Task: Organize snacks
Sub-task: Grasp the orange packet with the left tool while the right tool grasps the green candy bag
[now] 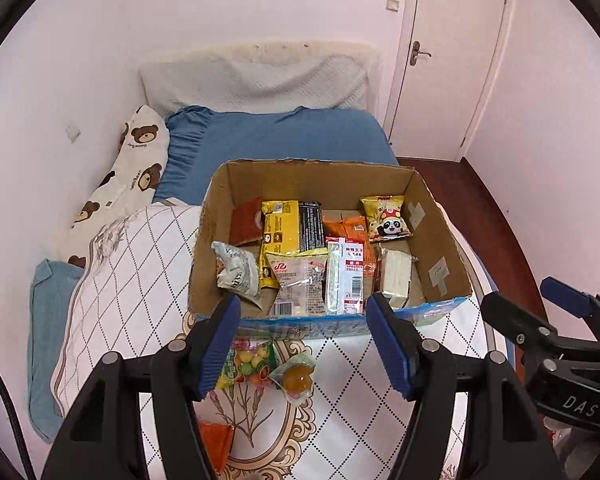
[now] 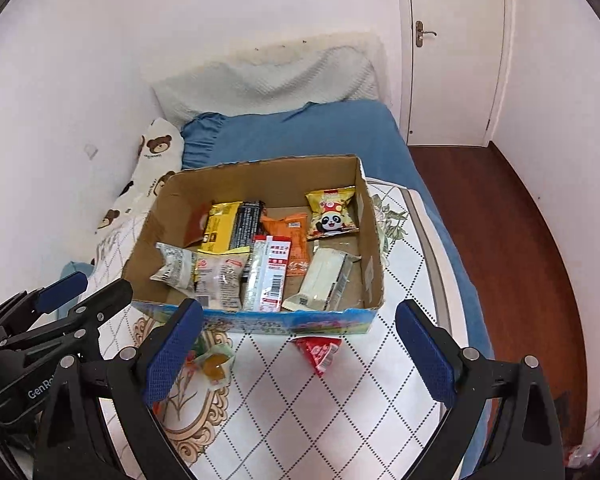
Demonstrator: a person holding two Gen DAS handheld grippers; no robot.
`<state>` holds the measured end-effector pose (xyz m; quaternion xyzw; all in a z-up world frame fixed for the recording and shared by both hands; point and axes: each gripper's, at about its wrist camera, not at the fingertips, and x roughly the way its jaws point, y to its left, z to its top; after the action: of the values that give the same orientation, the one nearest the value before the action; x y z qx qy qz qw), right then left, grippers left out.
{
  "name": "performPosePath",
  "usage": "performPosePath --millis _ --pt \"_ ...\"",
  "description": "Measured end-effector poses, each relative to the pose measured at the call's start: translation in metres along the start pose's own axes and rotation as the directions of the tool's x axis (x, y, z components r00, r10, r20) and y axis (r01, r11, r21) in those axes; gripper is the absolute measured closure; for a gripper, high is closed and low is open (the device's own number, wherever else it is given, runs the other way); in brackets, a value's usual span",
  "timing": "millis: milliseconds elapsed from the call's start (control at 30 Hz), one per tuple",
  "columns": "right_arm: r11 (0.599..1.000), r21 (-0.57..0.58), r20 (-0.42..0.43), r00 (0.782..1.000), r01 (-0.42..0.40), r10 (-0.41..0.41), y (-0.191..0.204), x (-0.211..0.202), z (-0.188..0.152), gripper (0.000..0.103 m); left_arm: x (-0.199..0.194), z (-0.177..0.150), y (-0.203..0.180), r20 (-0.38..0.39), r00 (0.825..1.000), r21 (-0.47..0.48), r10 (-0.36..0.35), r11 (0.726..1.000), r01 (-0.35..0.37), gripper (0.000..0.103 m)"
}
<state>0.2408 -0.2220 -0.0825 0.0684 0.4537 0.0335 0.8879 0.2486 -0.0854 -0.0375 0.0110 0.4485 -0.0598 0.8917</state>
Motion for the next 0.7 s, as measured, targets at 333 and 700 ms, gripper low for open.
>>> performPosePath --millis 333,700 --pt "0.989 0.004 -0.161 0.976 -0.145 0.144 0.026 0.053 -0.044 0.004 0.031 -0.065 0.088 -0.165 0.986 -0.235 0.036 0.969 -0.075 0.039" --pt "0.964 -0.057 -0.332 0.915 -0.261 0.228 0.103 0.162 -0.099 0.033 0.091 -0.166 0.175 -0.406 0.903 -0.57 -0.139 0.811 -0.131 0.04"
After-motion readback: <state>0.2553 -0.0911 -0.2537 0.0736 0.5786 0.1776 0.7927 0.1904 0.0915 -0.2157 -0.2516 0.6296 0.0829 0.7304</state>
